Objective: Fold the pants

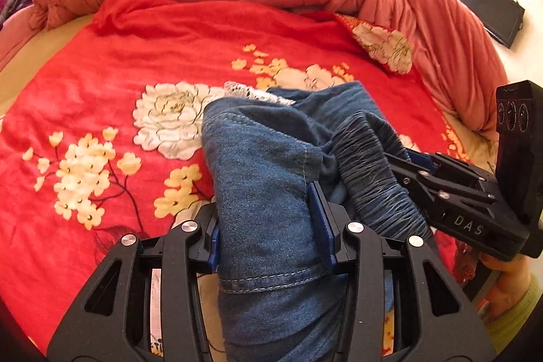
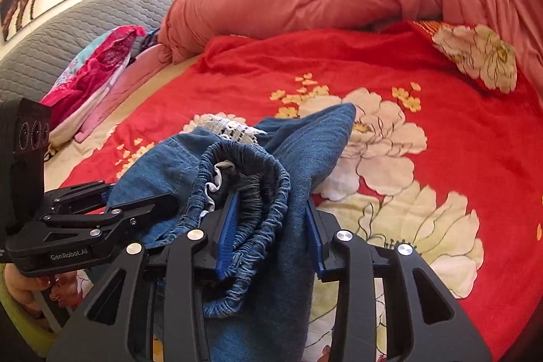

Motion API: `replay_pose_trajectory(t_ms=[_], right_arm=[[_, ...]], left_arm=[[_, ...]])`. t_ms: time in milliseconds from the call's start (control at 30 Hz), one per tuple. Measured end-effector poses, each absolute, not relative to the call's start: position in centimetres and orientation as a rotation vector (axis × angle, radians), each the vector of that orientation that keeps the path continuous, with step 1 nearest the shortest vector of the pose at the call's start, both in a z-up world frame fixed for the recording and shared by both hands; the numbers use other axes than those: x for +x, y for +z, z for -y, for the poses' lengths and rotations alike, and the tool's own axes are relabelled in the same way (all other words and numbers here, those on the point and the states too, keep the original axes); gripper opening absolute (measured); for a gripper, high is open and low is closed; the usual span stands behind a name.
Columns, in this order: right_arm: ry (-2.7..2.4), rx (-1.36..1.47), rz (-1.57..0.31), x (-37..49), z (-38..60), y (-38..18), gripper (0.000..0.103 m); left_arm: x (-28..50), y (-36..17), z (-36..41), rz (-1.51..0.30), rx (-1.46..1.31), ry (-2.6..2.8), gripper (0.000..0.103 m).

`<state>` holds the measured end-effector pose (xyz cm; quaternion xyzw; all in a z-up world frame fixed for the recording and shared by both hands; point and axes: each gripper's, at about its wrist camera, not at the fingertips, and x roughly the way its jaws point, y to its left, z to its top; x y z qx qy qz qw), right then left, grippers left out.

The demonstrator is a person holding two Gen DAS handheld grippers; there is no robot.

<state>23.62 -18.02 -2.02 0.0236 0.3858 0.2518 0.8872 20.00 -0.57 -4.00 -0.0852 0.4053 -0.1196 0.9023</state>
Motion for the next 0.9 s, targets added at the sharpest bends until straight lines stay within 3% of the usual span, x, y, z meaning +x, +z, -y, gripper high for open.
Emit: replay_pose_trajectory(t_ms=[133, 300, 433, 733, 800, 900], right_arm=[[0.483, 0.073, -0.834, 23.7, 18.7, -2.4, 0.049], [0.446, 0.104, -0.864, 23.8, 19.6, -3.0, 0.065], [0.412, 0.129, -0.883, 23.5, 20.5, -3.3, 0.07], [0.352, 0.178, -0.854, 22.1, 22.9, -2.6, 0.072], [0.341, 0.187, -0.841, 21.7, 23.6, -2.2, 0.085], [0.33, 0.158, -0.82, 20.9, 23.8, -1.6, 0.085]], left_arm=[[20.0, -4.6, 0.2, -0.853, -0.184, -0.242, 0.036], [19.9, -4.8, -0.1, -0.866, -0.193, -0.244, 0.051], [19.7, -4.8, -0.6, -0.873, -0.21, -0.247, 0.058], [18.6, -3.8, -1.0, -0.861, -0.221, -0.268, 0.073], [18.3, -3.4, -1.1, -0.854, -0.221, -0.272, 0.076], [17.9, -2.8, -1.4, -0.833, -0.208, -0.26, 0.081]])
